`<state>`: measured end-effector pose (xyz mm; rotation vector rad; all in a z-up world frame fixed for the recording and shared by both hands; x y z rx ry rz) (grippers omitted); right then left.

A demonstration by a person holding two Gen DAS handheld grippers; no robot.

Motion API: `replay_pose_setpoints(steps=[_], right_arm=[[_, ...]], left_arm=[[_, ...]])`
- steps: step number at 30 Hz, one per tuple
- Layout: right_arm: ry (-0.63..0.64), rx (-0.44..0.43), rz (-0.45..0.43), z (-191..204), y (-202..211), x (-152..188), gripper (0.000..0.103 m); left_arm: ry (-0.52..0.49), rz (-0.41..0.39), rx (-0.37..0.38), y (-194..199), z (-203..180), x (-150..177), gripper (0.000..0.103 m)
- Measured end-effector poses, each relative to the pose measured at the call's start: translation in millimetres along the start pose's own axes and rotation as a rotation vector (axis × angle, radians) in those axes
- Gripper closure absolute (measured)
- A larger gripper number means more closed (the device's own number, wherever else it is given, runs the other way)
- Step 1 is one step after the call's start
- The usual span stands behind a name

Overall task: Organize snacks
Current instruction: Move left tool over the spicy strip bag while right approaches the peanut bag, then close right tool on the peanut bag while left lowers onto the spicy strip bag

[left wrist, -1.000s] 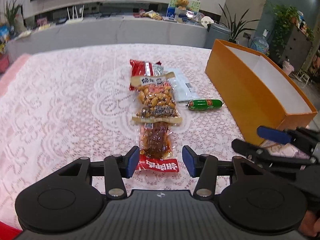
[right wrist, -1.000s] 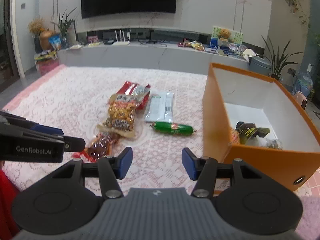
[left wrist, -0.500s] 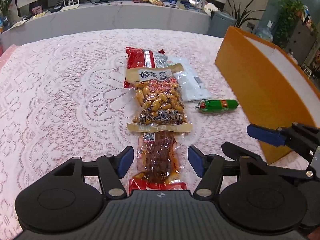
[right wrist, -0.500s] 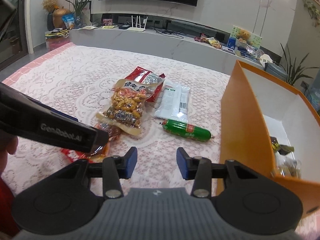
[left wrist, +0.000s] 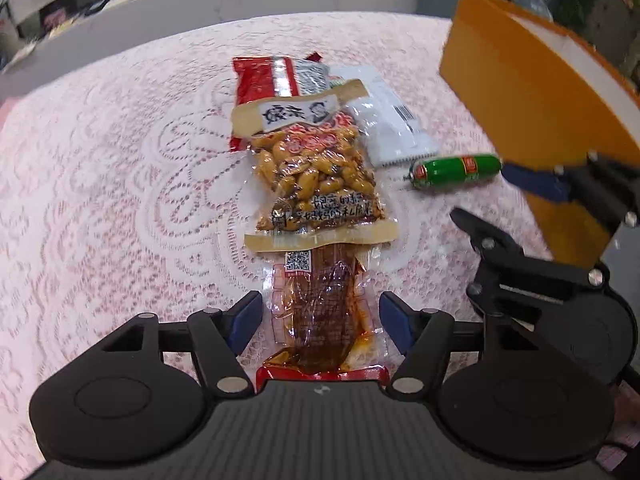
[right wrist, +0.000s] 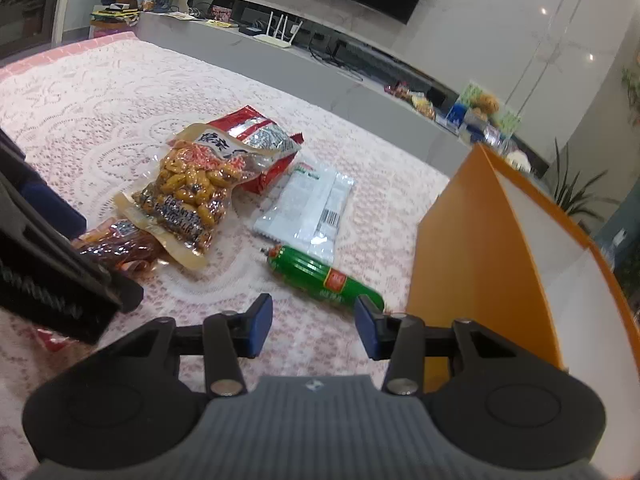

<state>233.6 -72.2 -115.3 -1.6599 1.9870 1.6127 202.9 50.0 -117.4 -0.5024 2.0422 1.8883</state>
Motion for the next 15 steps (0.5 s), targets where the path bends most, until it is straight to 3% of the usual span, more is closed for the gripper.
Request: replay_pose_setpoints(steps=[8,15], right_arm=[[0.016,0.001,-0.015,3.1,-1.6,0.0,0.06],[-0.021,-0.038,-0.044,3.3,5.3,-5.2,0.059]], left_arm=[[0.006,0.007,-0.002,2.1,0.1,-1.5,0.037],[0.069,0.012,-0.008,15.9,17.2,3.1,0.042]])
Point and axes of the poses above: each gripper's, at about its wrist camera, not at the fingertips, and y roughly against the way its jaws point, z to its left, x to its underside, the point moved 1 cm from there along -y, roughly the way its jaws point, and after that the axes turned 7 degrees about y, right-handed, at the moved point
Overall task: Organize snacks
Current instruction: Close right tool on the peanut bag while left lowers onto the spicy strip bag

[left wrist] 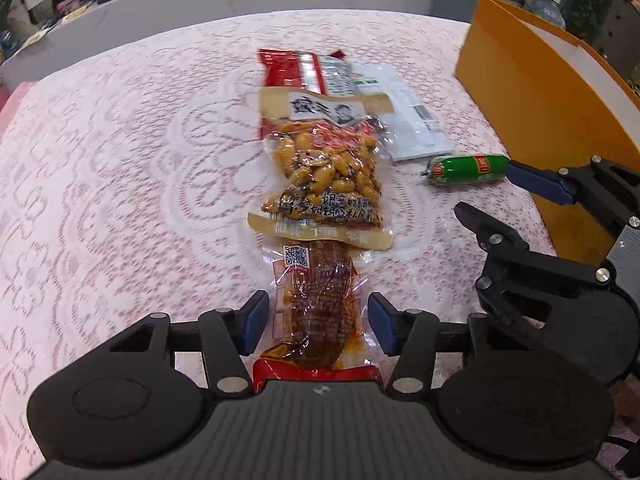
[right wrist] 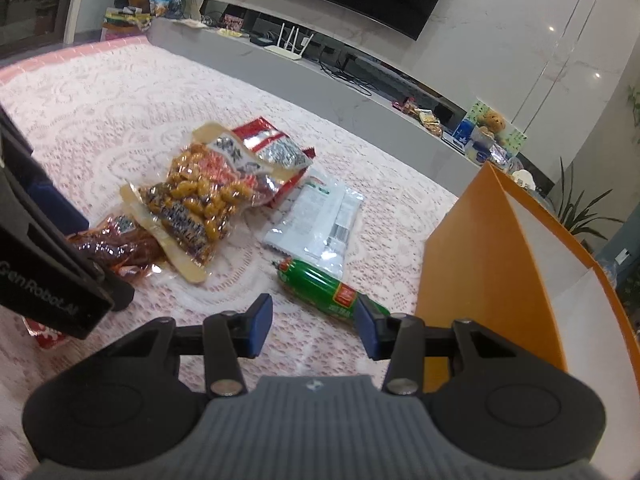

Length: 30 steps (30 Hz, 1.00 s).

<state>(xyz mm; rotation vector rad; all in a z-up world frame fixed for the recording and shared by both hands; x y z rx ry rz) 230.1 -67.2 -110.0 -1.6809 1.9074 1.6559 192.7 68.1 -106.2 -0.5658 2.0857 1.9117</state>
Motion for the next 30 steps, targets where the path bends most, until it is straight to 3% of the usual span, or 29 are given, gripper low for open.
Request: replay_pose_setpoints(steps=[5,7,11,21,30], right_arm=[[-0.135,-0.118,-0.018,-5.7,4.6,-10.5,0.057],[-0.216,-0.195,-0.024,-8.4,3.6,-14.7,0.048],[-0.372,-0.282,-0.004,-11.9,-6.2,-23.0,0.045],[-0.484,-0.342,0.03,2.7,-35.5,-47.4,0.037],[-0.646,-0.401,0.082,0.8,-66.9,-48.0,0.035]], left_arm=[[0.025,-0.021,-0.012,14.8,12.9,2.5,0.042],[0.038,-0.026,-0.016,18.0,18.4,3.6,0.042],[0.071,-0.043,-0.035,25.7,30.8,4.6,0.042],[0.169,-0.112,-0.073,35.0,66.0,-3.5,0.042],[0.188,-0.117,-0.044,34.0,75.8,-4.0,0.042]])
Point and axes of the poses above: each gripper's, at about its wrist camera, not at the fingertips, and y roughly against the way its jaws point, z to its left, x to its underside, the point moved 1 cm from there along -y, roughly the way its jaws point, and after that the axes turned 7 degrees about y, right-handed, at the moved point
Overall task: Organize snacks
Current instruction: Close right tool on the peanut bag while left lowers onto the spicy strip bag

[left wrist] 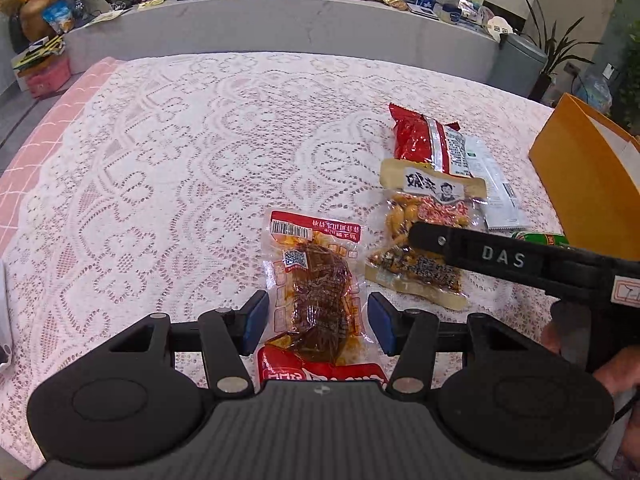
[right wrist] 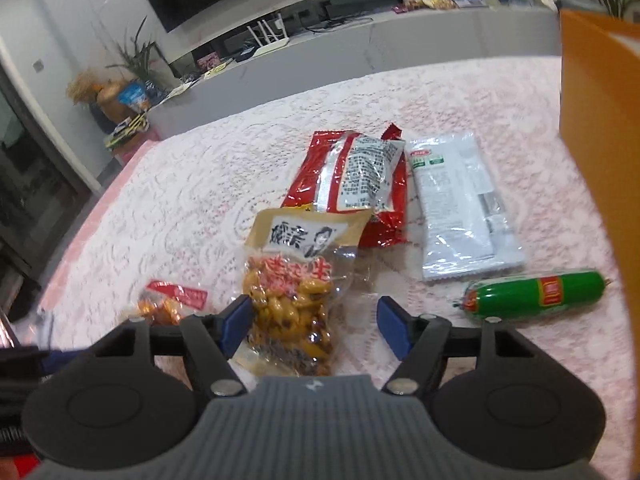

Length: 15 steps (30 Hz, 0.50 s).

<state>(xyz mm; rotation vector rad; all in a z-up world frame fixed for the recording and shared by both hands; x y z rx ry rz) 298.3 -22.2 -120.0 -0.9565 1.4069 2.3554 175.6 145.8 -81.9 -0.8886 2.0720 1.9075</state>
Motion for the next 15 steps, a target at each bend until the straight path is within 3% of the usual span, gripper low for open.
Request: replay_pose_setpoints(steps=[8,11,13,15], right_arm=[[0.017,-0.005,0.002,7.7,-2.0,-0.3,0.037],[0.009,-0.02,0.019,9.0,1.1,0.4,0.055],[0.002,-0.046,0.019,13.4,5.5,3.4,0.075],[0.031,-0.042,0.014,18.8,10.9,7.6,0.078]], left_arm=[[-0.001,0.013,0.007,-0.5,0.1,4.5,0.041],[0.001,0.01,0.005,3.8,-1.1,6.1,0.041],[0.005,0.01,0.003,5.2,0.2,5.8,0.041],[0.007,0.009,0.002,8.0,0.8,6.4,0.041]])
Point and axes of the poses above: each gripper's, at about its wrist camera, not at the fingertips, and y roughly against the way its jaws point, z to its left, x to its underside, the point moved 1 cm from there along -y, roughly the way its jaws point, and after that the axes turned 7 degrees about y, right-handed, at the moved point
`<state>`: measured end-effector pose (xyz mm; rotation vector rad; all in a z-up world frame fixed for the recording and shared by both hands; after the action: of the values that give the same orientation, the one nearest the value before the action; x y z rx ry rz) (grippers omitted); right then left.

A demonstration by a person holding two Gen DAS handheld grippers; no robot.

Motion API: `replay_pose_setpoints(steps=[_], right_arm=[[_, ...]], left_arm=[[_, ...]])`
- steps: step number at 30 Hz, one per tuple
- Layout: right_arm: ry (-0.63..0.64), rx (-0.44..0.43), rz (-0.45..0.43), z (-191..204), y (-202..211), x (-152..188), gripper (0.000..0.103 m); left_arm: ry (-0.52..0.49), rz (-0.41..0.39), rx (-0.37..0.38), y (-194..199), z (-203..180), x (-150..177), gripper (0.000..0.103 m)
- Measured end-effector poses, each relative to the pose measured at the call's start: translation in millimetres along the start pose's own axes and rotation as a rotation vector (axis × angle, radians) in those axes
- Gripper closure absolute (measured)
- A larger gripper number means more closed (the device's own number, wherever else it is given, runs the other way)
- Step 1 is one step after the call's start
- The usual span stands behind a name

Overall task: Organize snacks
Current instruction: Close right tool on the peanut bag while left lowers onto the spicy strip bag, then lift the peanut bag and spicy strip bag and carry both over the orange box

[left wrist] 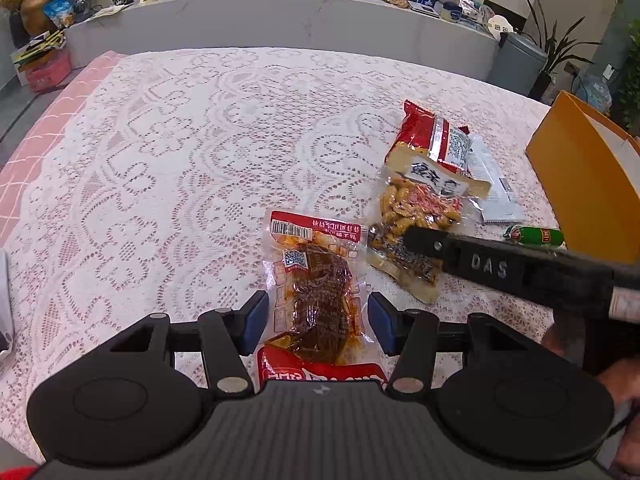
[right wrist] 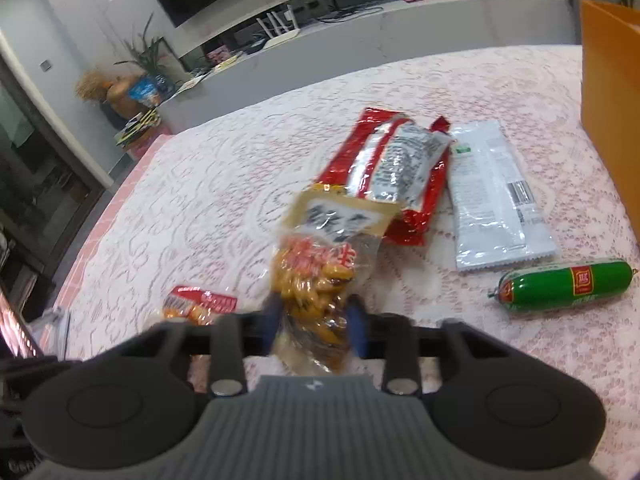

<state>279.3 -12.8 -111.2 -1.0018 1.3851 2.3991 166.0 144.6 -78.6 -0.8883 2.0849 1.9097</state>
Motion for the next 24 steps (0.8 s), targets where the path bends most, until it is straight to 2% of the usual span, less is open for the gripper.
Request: replay_pose_setpoints(steps=[4,17,24], right_arm=[[0.04,0.009,-0.028,6.4,18.1,7.3,0.084],[0.114,0.062,-0.078,6.6,94.3,24.4,0.086],[0.197,0.083,-0.087,7.7,129.8,23.5,0.086]], left_arm=[[0.004,-0.005,-0.001,6.1,1.2,1.8,0.041],[0.006,-0.033,0.067,35.3,-22.9,12.0,0.041],[-0.035,-0.076,0.097,54.1,-48.2,11.8,0.041]])
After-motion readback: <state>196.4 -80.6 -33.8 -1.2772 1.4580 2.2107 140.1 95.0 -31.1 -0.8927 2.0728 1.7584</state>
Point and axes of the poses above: each gripper's, at about its wrist camera, not at the fingertips, and y roughly against the way its jaws point, z to its left, x to its underside, the point moved 1 cm from there along -y, roughly the way its jaws point, and after that the axes turned 7 degrees about y, right-handed, at the moved point
